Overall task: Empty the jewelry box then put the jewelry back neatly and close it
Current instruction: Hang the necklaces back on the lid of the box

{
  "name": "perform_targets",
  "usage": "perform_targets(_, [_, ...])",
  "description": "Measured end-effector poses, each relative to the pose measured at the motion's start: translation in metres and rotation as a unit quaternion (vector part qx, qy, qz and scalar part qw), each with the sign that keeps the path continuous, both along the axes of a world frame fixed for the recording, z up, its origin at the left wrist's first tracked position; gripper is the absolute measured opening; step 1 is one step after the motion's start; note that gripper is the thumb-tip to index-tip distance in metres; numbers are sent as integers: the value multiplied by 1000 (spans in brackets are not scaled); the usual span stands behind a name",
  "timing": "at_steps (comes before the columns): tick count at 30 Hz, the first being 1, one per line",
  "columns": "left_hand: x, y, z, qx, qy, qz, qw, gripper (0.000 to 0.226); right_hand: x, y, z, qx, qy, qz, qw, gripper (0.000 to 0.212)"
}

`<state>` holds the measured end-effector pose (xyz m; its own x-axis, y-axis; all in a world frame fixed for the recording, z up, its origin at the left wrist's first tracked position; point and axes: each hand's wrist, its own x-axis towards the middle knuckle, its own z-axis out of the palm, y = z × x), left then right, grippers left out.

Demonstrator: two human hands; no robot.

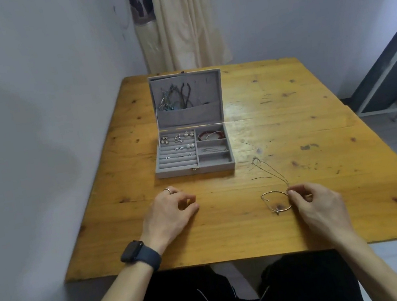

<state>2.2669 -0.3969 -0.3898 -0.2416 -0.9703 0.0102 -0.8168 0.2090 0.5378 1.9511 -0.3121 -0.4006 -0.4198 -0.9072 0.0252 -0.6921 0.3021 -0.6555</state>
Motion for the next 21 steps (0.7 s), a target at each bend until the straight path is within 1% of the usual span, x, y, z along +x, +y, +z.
perform_targets(3, [-7,1,0,-18,-16,-8,1000,22,0,2,-1,-6,29,12,999,12])
perform_targets(7, [-15,-1,0,-24,-7,-20,999,19,7,1,2,11,64,48,997,20])
perform_targets(11, [-15,-1,1,-26,-9,-24,999,23,10,-2,6,36,127,57,990,25])
perform_targets(14, [-9,1,0,-31,-16,-14,999,25,11,-4,5,44,145,79,985,31])
perform_targets(17, [-5,2,-1,-44,-9,-11,999,21,11,-5,6,50,160,91,982,26])
perform_targets(21, [-6,5,-7,-104,-26,-21,994,16,17,-7,5,61,203,101,972,22])
